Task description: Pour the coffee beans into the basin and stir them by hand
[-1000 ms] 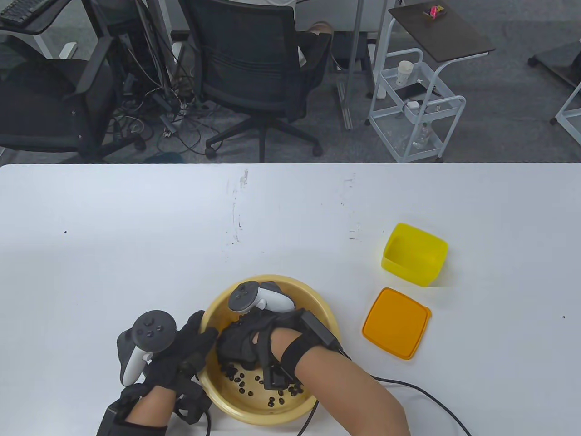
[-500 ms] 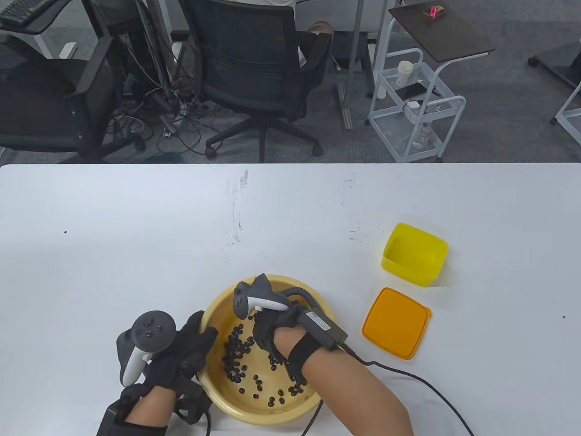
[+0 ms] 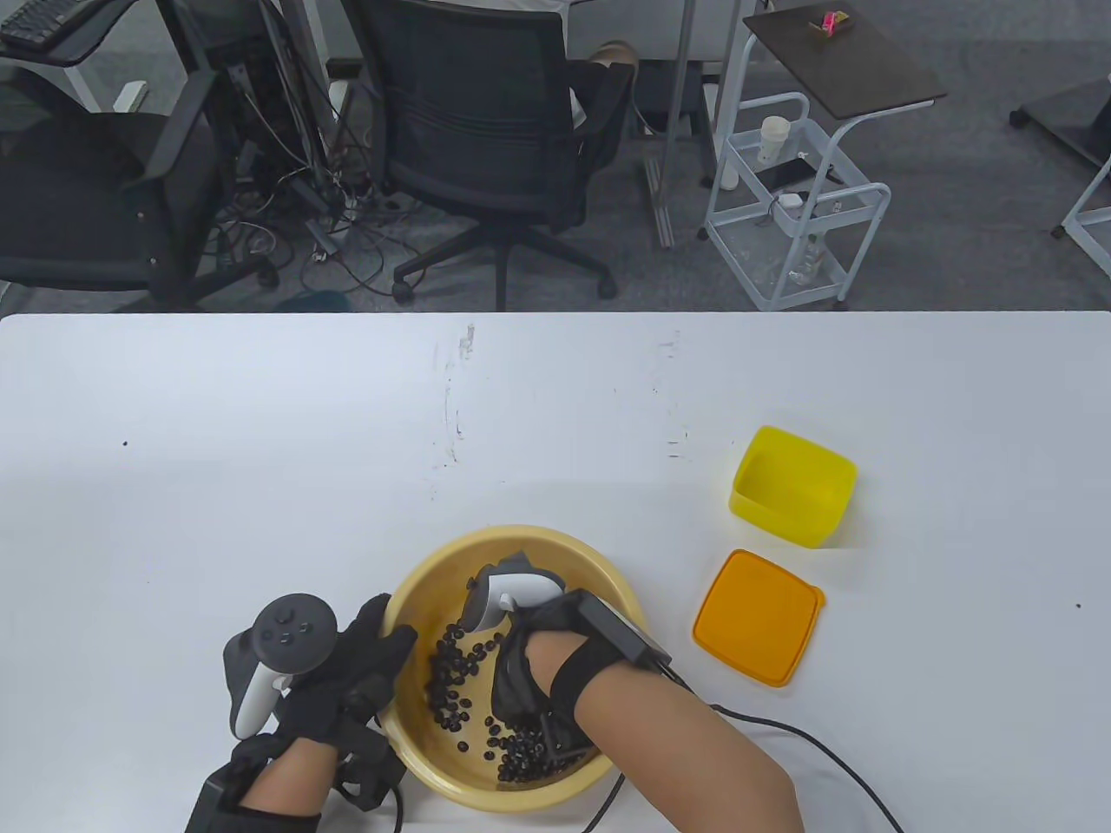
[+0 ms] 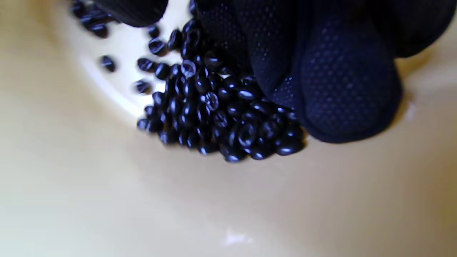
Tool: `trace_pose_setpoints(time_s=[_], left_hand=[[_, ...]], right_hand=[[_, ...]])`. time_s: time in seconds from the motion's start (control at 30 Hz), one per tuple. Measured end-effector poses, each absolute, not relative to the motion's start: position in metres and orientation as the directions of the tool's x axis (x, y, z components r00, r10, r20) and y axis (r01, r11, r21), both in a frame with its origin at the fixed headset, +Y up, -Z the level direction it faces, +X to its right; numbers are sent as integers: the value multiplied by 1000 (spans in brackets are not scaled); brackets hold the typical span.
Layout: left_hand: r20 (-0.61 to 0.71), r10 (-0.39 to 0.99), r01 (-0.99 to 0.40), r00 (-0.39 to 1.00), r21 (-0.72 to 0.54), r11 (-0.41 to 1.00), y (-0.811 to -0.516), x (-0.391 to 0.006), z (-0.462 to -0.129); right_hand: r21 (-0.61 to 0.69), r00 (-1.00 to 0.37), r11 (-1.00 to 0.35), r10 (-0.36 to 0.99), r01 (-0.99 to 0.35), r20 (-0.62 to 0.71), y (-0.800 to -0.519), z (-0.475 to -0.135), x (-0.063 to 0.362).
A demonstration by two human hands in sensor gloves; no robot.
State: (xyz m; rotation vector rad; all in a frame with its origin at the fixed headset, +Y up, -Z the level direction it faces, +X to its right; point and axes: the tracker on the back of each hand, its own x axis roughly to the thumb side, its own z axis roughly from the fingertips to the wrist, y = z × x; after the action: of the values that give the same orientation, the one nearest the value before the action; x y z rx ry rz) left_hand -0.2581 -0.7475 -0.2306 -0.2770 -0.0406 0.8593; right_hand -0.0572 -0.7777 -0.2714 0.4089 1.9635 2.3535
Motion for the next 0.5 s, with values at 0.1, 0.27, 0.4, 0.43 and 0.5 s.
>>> trace_pose_setpoints(time_s=[0.1, 0.27, 0.4, 0.43, 0.5], left_hand=[[-76, 752, -741, 655, -257, 620, -748, -258, -231], [-74, 753, -742, 654, -256, 619, -748, -258, -231], [-72, 754, -743, 653, -257, 618, -748, -258, -231], [-72, 754, -743, 653, -257, 618, -748, -258, -231], [-72, 754, -742, 653, -258, 618, -748, -258, -231]], right_hand=[[995, -924, -84, 375, 49, 77, -783, -265, -67], [997, -788, -2, 612, -80, -62, -783, -267, -83], [983, -733, -40, 672, -182, -108, -778, -279, -83], [975, -740, -79, 665, -207, -102, -777, -283, -81], [957, -753, -172, 654, -235, -68, -775, -288, -78]])
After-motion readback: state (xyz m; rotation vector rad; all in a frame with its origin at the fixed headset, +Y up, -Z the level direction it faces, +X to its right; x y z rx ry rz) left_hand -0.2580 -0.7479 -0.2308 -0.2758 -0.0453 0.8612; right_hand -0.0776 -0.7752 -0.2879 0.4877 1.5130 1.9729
